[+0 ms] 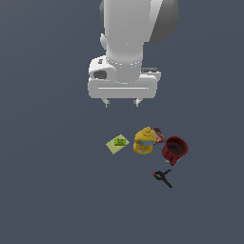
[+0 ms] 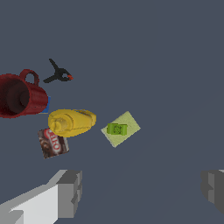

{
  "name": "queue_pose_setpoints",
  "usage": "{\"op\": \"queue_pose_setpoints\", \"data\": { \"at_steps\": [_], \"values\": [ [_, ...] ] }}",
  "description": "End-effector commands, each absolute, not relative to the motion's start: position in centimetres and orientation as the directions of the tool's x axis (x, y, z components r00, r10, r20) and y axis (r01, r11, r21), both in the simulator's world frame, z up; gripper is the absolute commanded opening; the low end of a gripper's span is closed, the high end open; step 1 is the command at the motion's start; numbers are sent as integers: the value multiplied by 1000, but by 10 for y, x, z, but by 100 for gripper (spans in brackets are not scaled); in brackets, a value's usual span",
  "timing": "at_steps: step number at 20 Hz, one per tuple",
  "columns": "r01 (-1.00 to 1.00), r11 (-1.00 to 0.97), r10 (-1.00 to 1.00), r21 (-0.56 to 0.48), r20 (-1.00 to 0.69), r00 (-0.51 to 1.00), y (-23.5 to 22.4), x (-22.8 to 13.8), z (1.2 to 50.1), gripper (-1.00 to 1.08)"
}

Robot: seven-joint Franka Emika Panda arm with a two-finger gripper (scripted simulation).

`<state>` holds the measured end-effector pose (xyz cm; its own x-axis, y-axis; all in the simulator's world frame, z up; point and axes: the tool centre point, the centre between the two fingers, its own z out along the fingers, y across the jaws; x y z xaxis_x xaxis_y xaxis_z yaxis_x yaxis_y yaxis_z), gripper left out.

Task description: Pick up a designated object from a clutter of objects.

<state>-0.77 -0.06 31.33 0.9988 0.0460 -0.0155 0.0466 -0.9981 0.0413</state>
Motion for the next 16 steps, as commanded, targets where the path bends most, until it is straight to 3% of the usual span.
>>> {"op": "queue_pose_setpoints", "data": {
  "at_steps": [1,16],
  "values": [
    [47,-998,46,41,-15,999,-1,-8,313,100],
    [42,-998,41,40,-37,998,-23,-9,306,100]
  ]
}}
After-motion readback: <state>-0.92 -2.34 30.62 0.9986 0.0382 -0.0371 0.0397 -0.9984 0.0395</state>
